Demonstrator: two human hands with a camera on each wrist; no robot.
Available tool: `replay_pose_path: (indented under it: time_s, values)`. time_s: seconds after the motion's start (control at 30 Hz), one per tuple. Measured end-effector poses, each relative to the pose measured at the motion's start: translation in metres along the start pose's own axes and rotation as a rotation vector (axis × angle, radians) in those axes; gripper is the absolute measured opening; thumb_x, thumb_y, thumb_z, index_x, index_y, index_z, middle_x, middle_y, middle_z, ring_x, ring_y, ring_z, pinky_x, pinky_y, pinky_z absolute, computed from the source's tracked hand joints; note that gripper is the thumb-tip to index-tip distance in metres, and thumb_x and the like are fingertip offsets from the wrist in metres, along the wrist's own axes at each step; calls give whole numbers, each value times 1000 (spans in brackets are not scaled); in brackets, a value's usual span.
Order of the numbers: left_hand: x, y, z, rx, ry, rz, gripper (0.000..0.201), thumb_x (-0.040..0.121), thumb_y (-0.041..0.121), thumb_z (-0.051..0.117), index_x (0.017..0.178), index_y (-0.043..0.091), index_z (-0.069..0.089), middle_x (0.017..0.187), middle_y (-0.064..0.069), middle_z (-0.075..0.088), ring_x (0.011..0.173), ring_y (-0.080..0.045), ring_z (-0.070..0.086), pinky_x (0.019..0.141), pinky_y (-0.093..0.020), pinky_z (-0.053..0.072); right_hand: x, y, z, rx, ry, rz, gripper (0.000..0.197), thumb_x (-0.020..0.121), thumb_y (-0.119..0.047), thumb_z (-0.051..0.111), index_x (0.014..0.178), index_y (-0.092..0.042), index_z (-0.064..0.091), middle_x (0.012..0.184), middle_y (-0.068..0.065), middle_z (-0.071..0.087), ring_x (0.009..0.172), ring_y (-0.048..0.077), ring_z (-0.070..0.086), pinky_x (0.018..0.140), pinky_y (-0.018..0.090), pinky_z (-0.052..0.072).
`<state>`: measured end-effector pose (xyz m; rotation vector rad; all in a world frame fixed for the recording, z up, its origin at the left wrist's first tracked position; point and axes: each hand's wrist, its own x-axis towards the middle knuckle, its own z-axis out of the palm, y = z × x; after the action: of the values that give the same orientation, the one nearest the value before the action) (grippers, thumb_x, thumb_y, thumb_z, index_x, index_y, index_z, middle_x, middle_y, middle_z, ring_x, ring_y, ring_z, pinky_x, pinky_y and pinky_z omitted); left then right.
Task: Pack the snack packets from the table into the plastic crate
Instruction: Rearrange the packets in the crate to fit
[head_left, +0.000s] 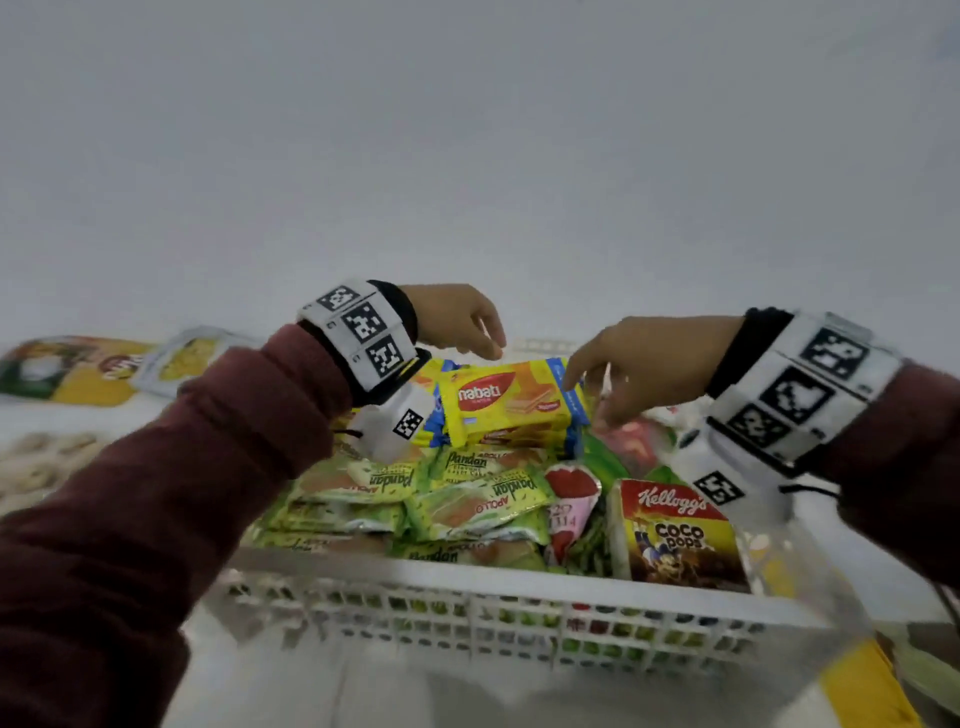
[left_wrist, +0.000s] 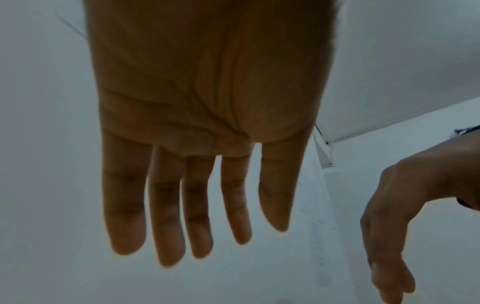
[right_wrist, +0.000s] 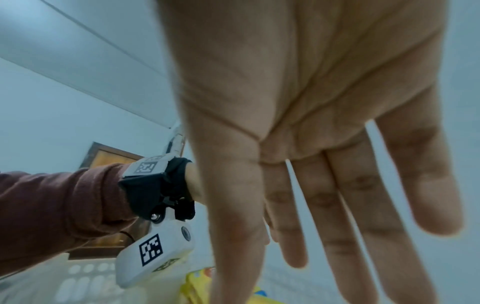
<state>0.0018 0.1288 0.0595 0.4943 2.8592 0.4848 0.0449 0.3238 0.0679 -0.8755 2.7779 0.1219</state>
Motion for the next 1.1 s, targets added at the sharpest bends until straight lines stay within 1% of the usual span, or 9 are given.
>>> replay_pose_path:
  time_s: [0.2,0.37,0.5,0.6,0.7,0.77,0.9,1.03,1.1]
  values:
    - [-24,-65,20,11,-279,-225,19,88,11,61,106,12,59,65,4,53,46,2,52,52,-15,40,65,-58,29,22,-147,-263,48,84,-18,67,130,-17,53,124,3,56,91,8,49,62,20,36]
    - [-28,-70,39,216,-453,-202,37,88,15,61,124,5,56,95,-1,58,74,-9,52,55,-13,44,98,-88,56,-19,-376,-268,56,87,-12,62,139,-12,42,135,11,49,121,26,49,89,29,42]
    - [-28,-67,58,485,-543,-163,53,87,29,63,134,10,47,133,-6,51,114,-22,50,82,-28,38,107,-98,63,-45,-409,-264,66,82,-13,69,140,-10,38,128,10,52,114,25,51,75,23,38]
    - [-26,-71,67,575,-546,-123,56,83,30,68,130,7,49,118,-8,59,95,-21,51,81,-33,44,108,-100,67,25,-407,-241,55,77,-9,72,126,-14,48,86,0,53,79,20,51,57,24,38]
    - [-26,-72,72,633,-539,-102,47,79,32,71,117,6,58,86,-3,58,84,-20,51,79,-33,45,106,-102,62,62,-362,-263,25,74,-3,69,85,-16,51,67,2,48,58,17,44,49,23,33]
    - [-27,-73,71,624,-531,-100,46,79,29,72,119,10,57,99,-5,61,90,-22,53,83,-35,45,99,-103,52,28,-291,-274,18,74,-3,67,74,-10,50,61,-1,43,52,12,37,50,22,30]
    - [-27,-75,63,600,-538,-86,53,81,24,70,127,7,49,125,-8,56,105,-24,54,89,-36,45,84,-95,22,41,-92,-246,27,70,-5,72,80,-13,48,66,-4,43,52,5,35,49,16,27]
    - [-31,-76,52,536,-507,-58,65,83,24,68,139,10,38,136,-8,48,121,-27,48,101,-39,41,71,-81,3,149,95,-215,55,77,-9,68,124,-25,45,69,5,56,49,3,47,49,12,33]
    - [-32,-78,46,534,-486,-48,63,87,22,63,142,9,34,140,-9,43,118,-24,47,97,-35,40,66,-75,-1,259,192,-185,37,82,-5,61,115,-20,56,73,6,62,49,-3,54,51,7,40]
